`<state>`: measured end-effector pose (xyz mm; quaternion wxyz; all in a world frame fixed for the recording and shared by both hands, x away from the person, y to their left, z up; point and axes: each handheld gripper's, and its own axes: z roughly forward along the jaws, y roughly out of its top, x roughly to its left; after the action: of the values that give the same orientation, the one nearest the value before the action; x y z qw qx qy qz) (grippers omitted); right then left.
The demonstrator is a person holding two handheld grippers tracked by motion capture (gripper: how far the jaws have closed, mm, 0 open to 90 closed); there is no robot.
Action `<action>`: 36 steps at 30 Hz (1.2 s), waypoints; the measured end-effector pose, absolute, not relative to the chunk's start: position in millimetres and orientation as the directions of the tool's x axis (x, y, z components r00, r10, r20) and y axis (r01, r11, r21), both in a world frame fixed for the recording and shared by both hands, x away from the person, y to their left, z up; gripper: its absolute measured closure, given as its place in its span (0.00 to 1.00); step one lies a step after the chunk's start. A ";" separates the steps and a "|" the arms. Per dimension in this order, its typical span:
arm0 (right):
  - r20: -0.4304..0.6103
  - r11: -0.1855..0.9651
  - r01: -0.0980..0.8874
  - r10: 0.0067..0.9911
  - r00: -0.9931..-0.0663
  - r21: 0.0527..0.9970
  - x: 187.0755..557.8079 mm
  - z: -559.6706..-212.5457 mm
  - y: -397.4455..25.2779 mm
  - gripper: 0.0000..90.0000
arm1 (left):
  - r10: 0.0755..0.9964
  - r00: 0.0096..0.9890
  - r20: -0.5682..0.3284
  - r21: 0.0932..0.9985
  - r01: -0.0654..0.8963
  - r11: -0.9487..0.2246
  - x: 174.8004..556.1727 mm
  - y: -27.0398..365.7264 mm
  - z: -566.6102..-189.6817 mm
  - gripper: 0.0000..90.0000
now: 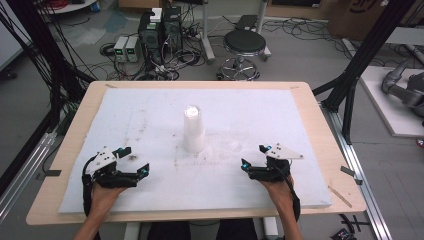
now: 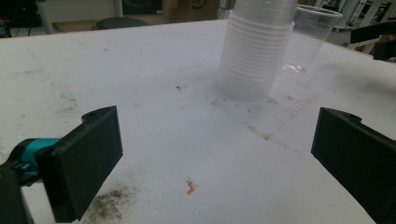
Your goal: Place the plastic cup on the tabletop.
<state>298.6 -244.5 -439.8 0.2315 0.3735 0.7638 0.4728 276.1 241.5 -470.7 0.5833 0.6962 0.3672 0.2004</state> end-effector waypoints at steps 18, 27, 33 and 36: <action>0.018 0.248 0.358 0.800 -0.600 0.900 295.2 -453.7 -251.1 0.18 | 0.749 0.648 -0.134 0.961 0.271 -0.063 275.1 239.7 -470.5 0.02; 0.023 0.234 0.349 0.802 -0.597 0.907 294.4 -453.8 -252.4 0.18 | 0.748 0.652 -0.126 0.962 0.265 -0.069 275.0 239.8 -470.4 0.02; 0.024 0.233 0.350 0.802 -0.597 0.907 293.6 -453.7 -252.3 0.18 | 0.747 0.652 -0.132 0.962 0.265 -0.060 275.0 240.7 -470.5 0.02; 0.027 0.230 0.350 0.801 -0.598 0.908 293.4 -453.7 -252.6 0.18 | 0.748 0.650 -0.133 0.962 0.265 -0.059 275.1 240.0 -470.6 0.02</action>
<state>293.4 -252.6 -453.7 0.2315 0.3841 0.7492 0.4874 275.1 240.0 -470.6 0.5818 0.6976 0.3631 0.2076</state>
